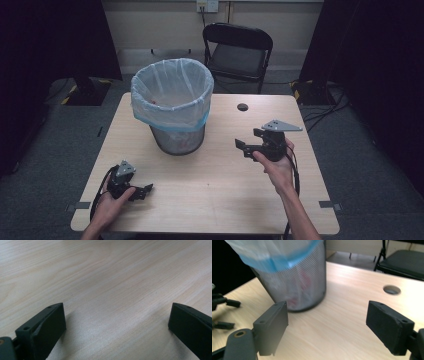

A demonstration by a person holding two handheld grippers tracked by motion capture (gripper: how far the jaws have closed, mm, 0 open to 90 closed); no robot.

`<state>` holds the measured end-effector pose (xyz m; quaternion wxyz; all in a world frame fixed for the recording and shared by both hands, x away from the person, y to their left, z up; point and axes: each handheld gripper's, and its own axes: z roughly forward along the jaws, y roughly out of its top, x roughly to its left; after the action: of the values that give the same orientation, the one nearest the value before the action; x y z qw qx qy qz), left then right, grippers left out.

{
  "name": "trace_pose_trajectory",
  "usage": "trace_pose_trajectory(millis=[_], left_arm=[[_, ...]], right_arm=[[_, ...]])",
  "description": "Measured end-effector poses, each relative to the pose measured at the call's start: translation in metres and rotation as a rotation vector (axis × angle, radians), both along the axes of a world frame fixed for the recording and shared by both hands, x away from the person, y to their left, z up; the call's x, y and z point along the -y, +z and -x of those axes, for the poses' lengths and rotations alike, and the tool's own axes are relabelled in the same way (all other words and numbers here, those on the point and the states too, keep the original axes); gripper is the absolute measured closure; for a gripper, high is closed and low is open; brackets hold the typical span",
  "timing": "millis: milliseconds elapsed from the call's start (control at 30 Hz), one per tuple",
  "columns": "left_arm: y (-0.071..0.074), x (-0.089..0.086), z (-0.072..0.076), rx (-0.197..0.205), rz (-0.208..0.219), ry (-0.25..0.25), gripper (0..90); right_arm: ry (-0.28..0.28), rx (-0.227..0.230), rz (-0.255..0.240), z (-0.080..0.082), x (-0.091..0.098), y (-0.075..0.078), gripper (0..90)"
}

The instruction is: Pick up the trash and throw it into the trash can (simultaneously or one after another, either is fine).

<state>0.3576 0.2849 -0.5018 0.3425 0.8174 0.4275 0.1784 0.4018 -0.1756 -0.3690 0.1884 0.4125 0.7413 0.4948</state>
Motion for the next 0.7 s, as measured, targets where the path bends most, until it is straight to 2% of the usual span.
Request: trace_pose_trajectory(millis=[300, 600, 700], left_arm=[[0.000, 0.000, 0.000, 0.000, 0.000, 0.004, 0.7], [0.000, 0.001, 0.000, 0.001, -0.001, 0.007, 0.7], [0.000, 0.001, 0.001, 0.001, 0.003, 0.007, 0.7]], right_arm=[[-0.053, -0.043, 0.011, 0.011, 0.022, -0.026, 17.5], [-0.084, -0.104, 0.032, 0.021, 0.034, -0.054, 17.3], [-0.104, -0.109, 0.041, 0.023, 0.038, -0.064, 18.4]])
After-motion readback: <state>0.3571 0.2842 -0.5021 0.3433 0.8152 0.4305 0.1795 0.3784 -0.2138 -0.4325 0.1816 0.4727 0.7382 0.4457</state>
